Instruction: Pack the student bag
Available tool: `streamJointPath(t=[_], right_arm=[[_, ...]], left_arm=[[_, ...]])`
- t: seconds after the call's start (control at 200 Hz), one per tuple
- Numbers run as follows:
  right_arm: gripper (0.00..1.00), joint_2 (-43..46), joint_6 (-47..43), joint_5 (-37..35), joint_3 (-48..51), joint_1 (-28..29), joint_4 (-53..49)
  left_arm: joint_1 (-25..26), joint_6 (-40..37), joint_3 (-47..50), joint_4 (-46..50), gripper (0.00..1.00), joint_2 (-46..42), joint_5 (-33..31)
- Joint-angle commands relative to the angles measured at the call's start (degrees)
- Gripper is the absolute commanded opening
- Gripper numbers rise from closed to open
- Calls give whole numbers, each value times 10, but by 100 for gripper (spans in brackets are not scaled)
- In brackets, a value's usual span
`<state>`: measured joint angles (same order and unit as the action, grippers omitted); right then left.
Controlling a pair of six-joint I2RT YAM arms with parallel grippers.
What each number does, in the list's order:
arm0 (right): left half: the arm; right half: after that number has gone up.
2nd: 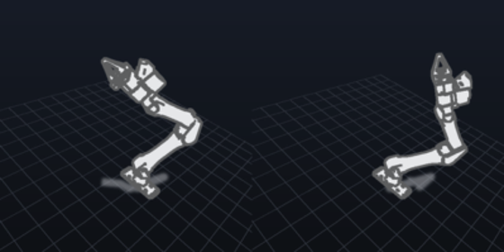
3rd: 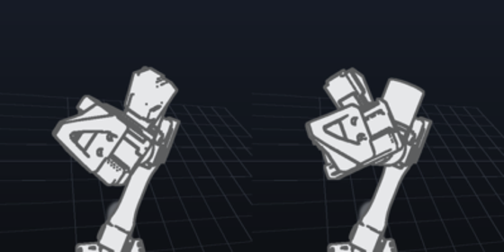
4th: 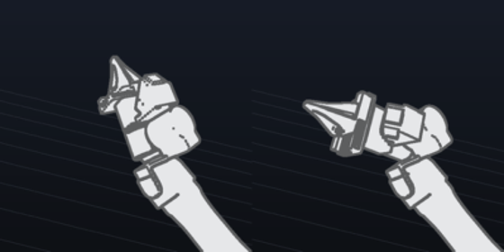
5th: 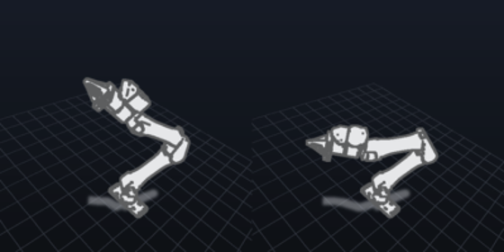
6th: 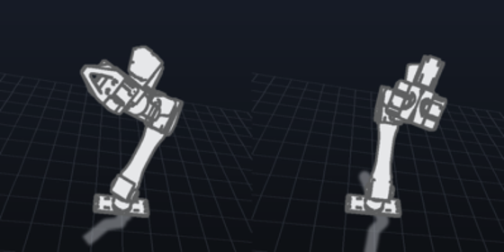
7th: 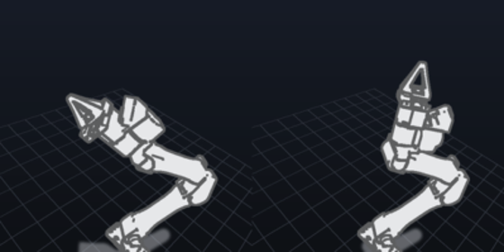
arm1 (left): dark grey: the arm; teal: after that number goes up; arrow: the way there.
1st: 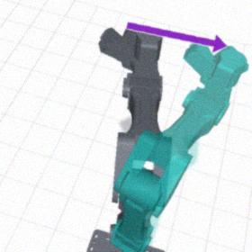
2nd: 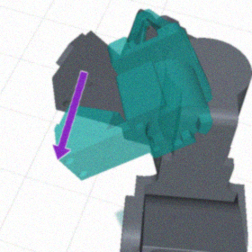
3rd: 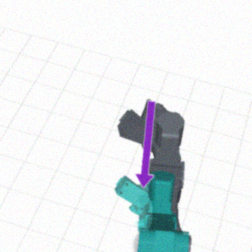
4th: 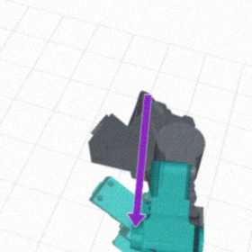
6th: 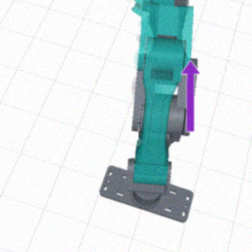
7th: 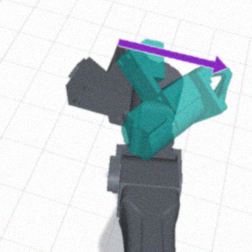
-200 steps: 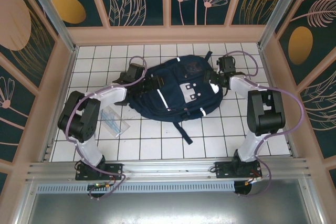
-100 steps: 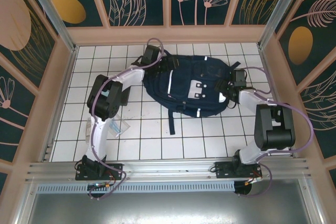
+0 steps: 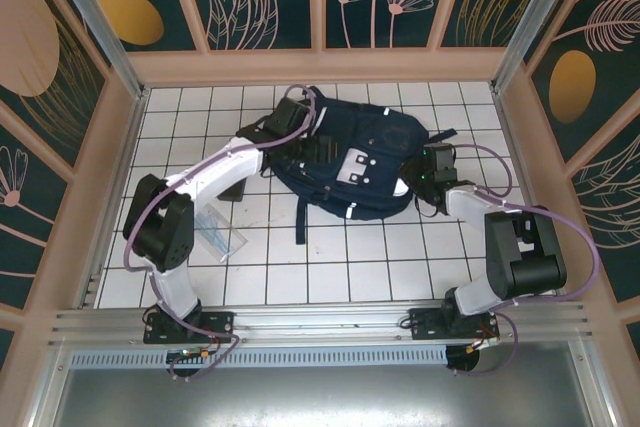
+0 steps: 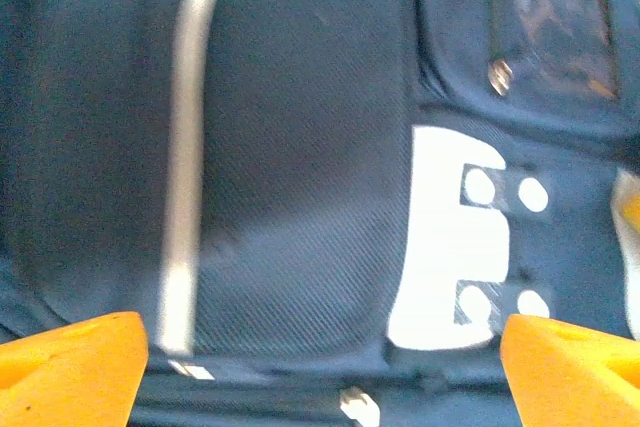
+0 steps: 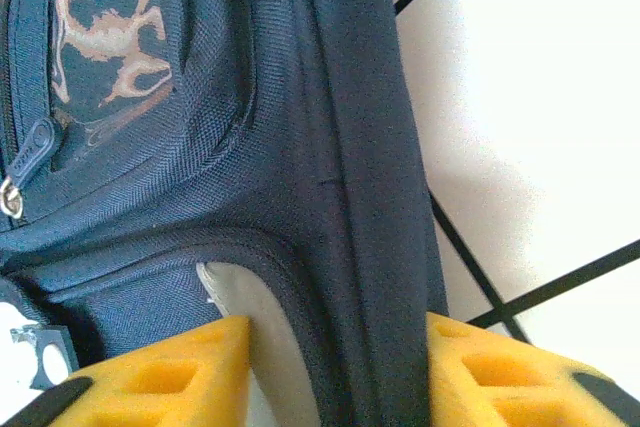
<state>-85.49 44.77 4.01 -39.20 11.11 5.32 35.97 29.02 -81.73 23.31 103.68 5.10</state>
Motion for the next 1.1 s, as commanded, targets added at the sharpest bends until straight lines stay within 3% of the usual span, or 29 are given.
streamJointPath(t=[0.0, 0.345, 0.515, 0.786, 0.866, 0.946, 1.051, 1.096], right_arm=[[35, 6, 30, 0, 9, 21, 30], [25, 3, 30, 5, 19, 33, 39], [23, 0, 23, 7, 13, 35, 35], [22, -1, 22, 2, 18, 34, 37], [22, -2, 20, 5, 18, 34, 38], [22, -1, 19, 3, 16, 34, 36], [22, 2, 16, -3, 17, 35, 31], [22, 3, 15, -7, 17, 34, 31]], left_arm=[[39, 26, 46, 44, 90, 1, -16], [60, 34, 64, 25, 81, 42, -78], [60, 15, 43, 25, 64, 75, -92], [60, -3, 47, 24, 28, 90, -90], [60, -8, 41, 24, 25, 94, -96], [60, -12, 32, 31, 13, 98, -96], [60, -12, 28, 42, 9, 94, -97], [60, -12, 31, 48, 15, 89, -102]])
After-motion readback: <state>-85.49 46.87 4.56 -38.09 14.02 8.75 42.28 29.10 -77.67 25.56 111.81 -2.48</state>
